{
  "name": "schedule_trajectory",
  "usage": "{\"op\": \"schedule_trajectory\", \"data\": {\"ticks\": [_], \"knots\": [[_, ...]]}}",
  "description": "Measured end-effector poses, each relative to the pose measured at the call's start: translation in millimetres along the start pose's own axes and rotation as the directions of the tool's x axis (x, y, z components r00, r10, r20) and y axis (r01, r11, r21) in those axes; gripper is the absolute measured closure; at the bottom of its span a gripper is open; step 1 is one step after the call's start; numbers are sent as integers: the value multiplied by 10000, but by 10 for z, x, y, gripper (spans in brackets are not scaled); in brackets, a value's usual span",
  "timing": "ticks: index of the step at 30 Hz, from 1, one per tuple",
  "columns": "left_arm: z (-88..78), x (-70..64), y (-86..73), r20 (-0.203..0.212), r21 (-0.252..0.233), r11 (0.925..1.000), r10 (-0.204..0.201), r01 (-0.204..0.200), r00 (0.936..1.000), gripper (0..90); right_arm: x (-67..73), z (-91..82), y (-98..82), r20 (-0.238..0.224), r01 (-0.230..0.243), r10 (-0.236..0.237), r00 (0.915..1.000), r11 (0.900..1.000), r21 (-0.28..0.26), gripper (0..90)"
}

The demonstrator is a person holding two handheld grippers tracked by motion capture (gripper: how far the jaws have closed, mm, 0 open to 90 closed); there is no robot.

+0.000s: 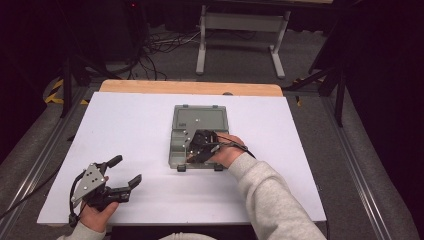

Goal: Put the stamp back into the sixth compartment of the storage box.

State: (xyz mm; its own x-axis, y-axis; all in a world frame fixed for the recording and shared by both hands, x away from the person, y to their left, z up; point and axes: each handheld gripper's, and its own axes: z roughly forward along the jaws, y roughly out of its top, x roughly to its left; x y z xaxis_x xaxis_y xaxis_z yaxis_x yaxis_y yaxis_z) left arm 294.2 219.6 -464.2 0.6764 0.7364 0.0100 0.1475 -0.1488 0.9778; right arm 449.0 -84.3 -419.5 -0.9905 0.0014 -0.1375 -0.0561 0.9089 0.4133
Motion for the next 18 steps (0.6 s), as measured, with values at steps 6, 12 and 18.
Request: {"op": "schedule_trajectory", "data": {"ticks": [6, 12, 18], "knots": [[5, -4, -2, 5, -18, 10000, -46, 46, 10000, 120, 17, -42, 10, 123, -7, 9, 9999, 9999, -158, 560], [6, -1, -1, 23, 23, 10000, 1, -1, 10000, 120, 58, -139, 51, 462, -291, 317, 9984, 9980, -555, 482], [2, -4, -3, 1, 28, 10000, -19, 19, 10000, 120, 111, -255, 92, 745, -506, 596, 9954, 9918, -1173, 358]]}}
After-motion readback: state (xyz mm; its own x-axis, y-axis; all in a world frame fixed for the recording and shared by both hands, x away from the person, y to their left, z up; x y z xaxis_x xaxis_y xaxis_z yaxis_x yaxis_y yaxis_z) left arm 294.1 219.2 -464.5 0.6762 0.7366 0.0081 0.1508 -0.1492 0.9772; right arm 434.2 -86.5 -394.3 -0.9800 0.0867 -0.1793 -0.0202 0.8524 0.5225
